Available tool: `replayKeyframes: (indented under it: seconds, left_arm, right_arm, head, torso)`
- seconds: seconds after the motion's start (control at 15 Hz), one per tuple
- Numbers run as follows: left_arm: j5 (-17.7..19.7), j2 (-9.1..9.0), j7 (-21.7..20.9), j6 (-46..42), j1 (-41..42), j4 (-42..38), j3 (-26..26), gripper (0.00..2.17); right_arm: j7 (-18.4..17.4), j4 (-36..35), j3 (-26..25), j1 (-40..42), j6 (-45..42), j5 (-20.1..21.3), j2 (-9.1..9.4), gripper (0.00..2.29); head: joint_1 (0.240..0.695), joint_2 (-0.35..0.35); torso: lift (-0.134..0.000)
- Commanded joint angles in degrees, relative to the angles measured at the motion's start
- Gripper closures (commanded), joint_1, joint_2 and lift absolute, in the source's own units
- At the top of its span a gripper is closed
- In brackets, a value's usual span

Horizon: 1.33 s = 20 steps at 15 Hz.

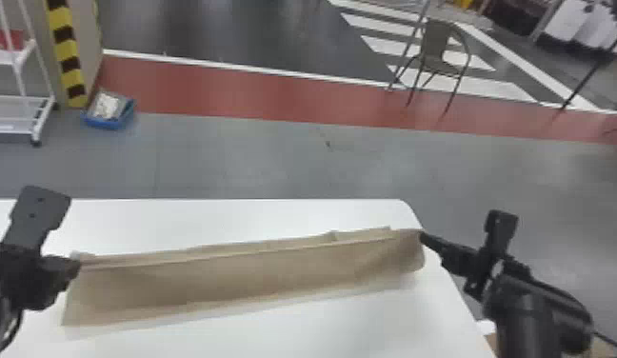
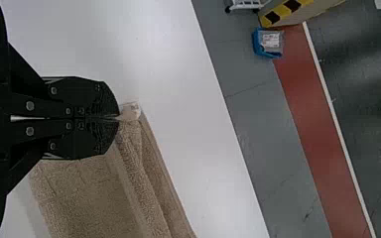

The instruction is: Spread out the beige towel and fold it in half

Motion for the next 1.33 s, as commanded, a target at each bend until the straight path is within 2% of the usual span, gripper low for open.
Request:
replayKeyframes:
  seconds: [0.0,0.13,0.2,0.33,0.4,0.47,0.53,0.6,0.73,0.8,0.93,1.13,1.27]
  left_arm:
    - [0.25,-0.24,0.09,-1.31,-0.93,1.23,-0.01,1.37]
    - [0.08,-0.41,0.26,-2.02,-1.81,2.81,-0.1,1.37]
    - [0.08,-0.5,0.44,-3.25,-1.99,3.51,-0.01,1.33]
    - [0.08,-0.5,0.61,-4.48,-2.52,4.83,-0.1,1.14]
    - [-0.19,-0.5,0.7,-4.48,-3.22,5.71,-0.36,0.46]
    - [-0.62,-0.41,1.58,-4.48,-3.66,6.59,-0.89,0.12]
    - [-1.68,-0.5,1.76,-4.65,-3.75,7.12,-1.15,0.1]
    - [-1.77,-0.41,1.76,-5.36,-3.83,7.64,-1.15,0.11]
    - [-2.65,-0.41,1.93,-5.88,-3.92,8.08,-1.15,0.11]
    - [-2.65,-0.32,2.19,-6.24,-3.92,8.26,-1.06,0.11]
    - [-2.56,-0.32,2.28,-6.59,-3.66,8.08,-0.71,0.1]
    - [-1.5,-0.15,1.67,-6.59,-0.14,4.3,0.43,0.1]
    - [1.75,-0.06,0.17,-9.4,1.44,3.51,2.89,0.1]
  right_arm:
    - [-1.13,0.19,2.22,-0.28,-1.0,0.03,0.56,1.49]
    - [-3.32,0.28,3.89,-0.28,-1.88,0.03,1.09,1.49]
    - [-4.03,0.28,4.24,-0.28,-2.41,0.29,1.53,1.39]
    - [-5.78,0.63,6.44,-0.28,-2.94,0.99,1.53,1.31]
    - [-9.74,0.63,7.76,-0.28,-2.76,1.17,1.62,0.75]
    - [-13.87,0.63,9.34,-0.28,-1.71,1.87,1.7,0.16]
    - [-18.0,0.72,10.22,-0.54,0.23,3.28,1.7,0.01]
    - [-21.69,1.42,10.22,-1.33,2.16,3.72,1.62,0.02]
    - [-23.71,6.96,9.16,-4.15,2.51,4.07,0.39,0.03]
    - [-23.89,8.28,9.08,-4.41,1.81,3.98,-0.58,0.04]
    - [-23.8,8.98,8.9,-4.23,-1.0,3.28,-0.93,0.04]
    - [-22.57,4.76,9.08,-0.89,-1.18,1.17,-0.32,0.05]
    - [-20.2,1.16,8.9,1.92,-1.53,-1.56,-0.05,0.05]
  head:
    - [0.695,-0.35]
    - [0.695,-0.343]
    - [0.695,-0.338]
    - [0.695,-0.327]
    - [0.695,-0.321]
    - [0.695,-0.316]
    - [0.695,-0.318]
    - [0.695,-0.32]
    - [0.695,-0.331]
    - [0.695,-0.338]
    - [0.695,-0.345]
    - [0.695,-0.349]
    - [0.695,-0.35]
  torso:
    - [0.0]
    - [0.0]
    - [0.0]
    - [0.0]
    - [0.0]
    - [0.0]
    - [0.0]
    - [0.0]
    - [0.0]
    - [0.0]
    - [0.0]
    - [0.0]
    - [0.0]
